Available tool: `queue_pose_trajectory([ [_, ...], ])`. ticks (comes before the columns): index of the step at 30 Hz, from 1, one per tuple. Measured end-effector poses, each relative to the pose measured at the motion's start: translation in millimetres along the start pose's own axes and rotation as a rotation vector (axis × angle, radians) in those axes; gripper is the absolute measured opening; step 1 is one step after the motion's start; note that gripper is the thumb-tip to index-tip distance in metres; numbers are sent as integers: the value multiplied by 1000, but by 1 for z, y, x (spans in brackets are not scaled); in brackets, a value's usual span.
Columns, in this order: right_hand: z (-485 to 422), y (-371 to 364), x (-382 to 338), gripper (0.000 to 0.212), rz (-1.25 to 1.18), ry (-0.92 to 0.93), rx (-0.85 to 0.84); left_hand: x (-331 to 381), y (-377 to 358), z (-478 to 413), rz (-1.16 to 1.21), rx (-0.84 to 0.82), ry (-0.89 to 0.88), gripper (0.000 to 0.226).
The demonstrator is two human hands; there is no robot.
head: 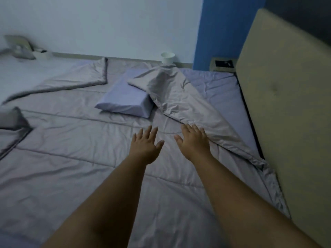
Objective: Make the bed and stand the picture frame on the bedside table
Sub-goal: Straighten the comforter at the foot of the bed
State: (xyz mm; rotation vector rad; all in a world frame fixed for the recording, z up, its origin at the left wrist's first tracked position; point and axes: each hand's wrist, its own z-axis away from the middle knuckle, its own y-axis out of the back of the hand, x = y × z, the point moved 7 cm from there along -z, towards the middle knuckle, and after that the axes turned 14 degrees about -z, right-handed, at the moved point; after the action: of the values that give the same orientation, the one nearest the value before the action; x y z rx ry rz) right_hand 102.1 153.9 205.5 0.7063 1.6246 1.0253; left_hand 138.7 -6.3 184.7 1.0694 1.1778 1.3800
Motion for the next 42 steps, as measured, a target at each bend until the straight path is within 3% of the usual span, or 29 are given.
queue_pose_trajectory([
  [7, -37, -44, -126, 60, 47, 46, -53, -131, 29, -5, 4, 35, 53, 67],
  [18, -102, -178, -391, 59, -8, 65, -131, -445, 44, -12, -112, 6, 133, 67],
  [30, -161, -217, -586, 59, 21, 244, -66, -614, 101, -18, -85, 110, 209, 67],
  [34, -196, -241, -643, 60, 48, 215, -35, -680, 118, -54, -92, 151, 164, 67],
  [42, -237, -318, -730, 60, 33, -36, -46, -819, 123, -105, -165, 113, 0, 67],
])
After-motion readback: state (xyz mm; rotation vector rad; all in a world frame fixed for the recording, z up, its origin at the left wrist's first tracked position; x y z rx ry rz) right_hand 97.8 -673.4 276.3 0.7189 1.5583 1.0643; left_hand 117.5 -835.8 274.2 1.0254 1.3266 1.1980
